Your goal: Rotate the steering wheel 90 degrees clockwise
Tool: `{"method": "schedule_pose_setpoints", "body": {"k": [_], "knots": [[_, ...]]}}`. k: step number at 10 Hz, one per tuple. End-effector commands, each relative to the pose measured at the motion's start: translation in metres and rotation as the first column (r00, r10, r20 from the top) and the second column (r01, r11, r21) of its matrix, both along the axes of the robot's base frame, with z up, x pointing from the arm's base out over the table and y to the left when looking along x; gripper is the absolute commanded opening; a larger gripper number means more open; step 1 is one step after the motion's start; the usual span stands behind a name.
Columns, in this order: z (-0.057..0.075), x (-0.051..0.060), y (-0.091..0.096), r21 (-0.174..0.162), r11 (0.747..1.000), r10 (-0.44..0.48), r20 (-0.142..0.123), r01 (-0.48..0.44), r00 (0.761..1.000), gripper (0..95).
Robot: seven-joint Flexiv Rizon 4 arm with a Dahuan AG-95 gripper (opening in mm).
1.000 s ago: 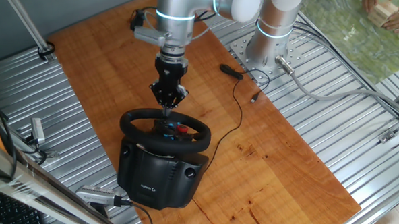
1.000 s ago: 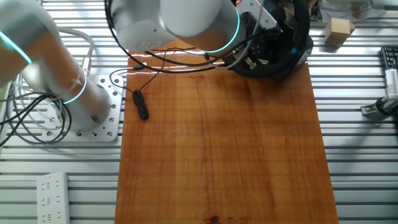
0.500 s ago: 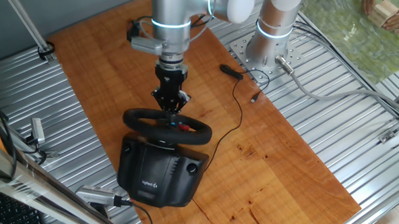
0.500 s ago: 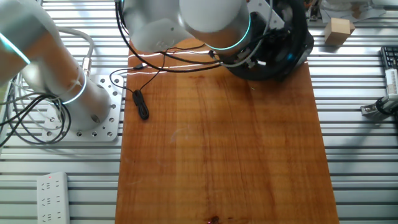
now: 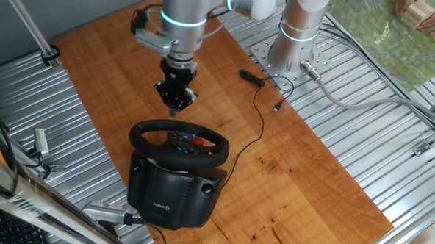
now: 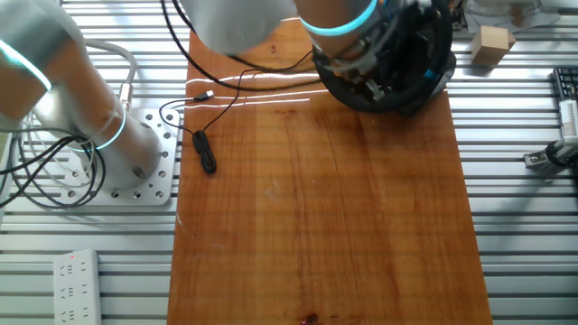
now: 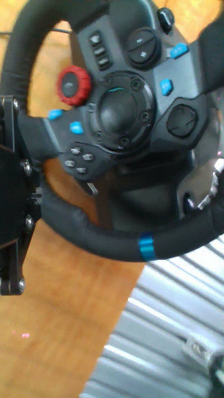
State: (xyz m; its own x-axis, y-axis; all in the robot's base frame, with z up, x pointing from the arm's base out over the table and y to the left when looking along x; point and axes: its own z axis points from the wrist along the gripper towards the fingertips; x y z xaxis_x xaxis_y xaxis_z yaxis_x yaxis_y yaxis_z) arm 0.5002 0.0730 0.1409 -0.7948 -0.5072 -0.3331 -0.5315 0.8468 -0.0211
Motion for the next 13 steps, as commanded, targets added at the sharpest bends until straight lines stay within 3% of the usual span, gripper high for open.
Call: {"method": "schedule_pose_setpoints", "body": {"k": [1,5,10,13], "knots": [[-0.0046,0.0063,0.0042,0.01,1.0,-0.007,-0.054,0.008,0.999,0.0],[-0.0037,0.0059,0.0043,-0.028,0.999,-0.049,-0.156,0.045,0.987,0.0],[-0.0006,0.0025,0.0012,-0.098,0.99,-0.121,-0.236,0.101,0.964,0.0],[0.0002,0.0016,0.0001,-0.109,0.988,-0.135,-0.238,0.111,0.962,0.0]]}}
